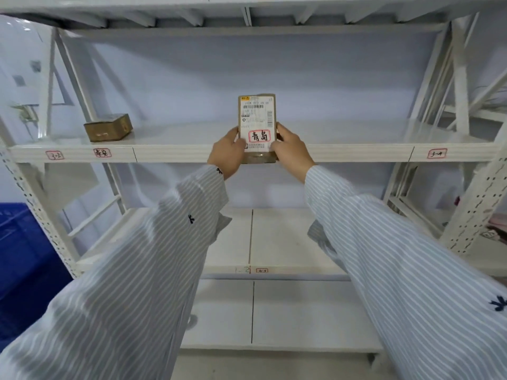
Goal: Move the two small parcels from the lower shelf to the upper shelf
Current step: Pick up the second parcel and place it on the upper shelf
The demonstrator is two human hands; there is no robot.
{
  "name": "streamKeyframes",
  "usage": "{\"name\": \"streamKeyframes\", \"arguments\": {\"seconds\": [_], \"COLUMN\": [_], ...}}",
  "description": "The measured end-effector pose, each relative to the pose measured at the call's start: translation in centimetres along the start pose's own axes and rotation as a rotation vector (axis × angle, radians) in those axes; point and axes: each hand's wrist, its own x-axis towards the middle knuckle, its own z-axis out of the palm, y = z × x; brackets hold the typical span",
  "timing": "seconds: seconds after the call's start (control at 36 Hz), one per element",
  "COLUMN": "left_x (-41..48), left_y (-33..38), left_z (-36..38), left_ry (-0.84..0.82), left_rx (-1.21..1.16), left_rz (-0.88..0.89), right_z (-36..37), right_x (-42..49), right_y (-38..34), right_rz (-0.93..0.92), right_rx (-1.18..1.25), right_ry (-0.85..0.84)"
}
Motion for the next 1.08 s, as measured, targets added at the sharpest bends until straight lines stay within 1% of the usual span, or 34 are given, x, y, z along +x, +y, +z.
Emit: {"name": "streamKeyframes", "arguments": {"seconds": [0.14, 0.31, 0.61, 0.75, 0.83, 0.94, 1.08], "left_x": [4.0, 8.6, 16.0, 17.7, 18.1, 18.7, 19.2], "left_y": [1.2, 1.0, -2.2, -3.7, -4.4, -5.1, -5.0], "left_z": [-2.5, -4.8, -5.4, -5.0, -4.8, -4.8, -4.8], "left_ry": [0.006, -0.010, -0.077, -0.141, -0.209, -0.209, -0.227], "left_rx": [-0.015, 0.109, 0.177, 0.227, 0.261, 0.245, 0.280], "left_rz": [-0.029, -0.067, -0.225, -0.273, -0.291, -0.326, -0.306], "right_z": [0.3, 2.0, 4.9, 5.4, 5.4, 5.5, 5.3], "right_x": [4.2, 9.1, 17.3, 18.9, 19.3, 19.7, 19.6], "right_y": [-2.3, -3.8, -2.7, -1.6, -1.2, -0.7, -0.9], "right_rz": [0.024, 0.093, 0.325, 0.354, 0.381, 0.397, 0.397], "right_rx": [0.011, 0.047, 0.069, 0.025, -0.003, -0.010, -0.017], "right_ry": [-0.041, -0.079, -0.115, -0.171, -0.211, -0.230, -0.242]}}
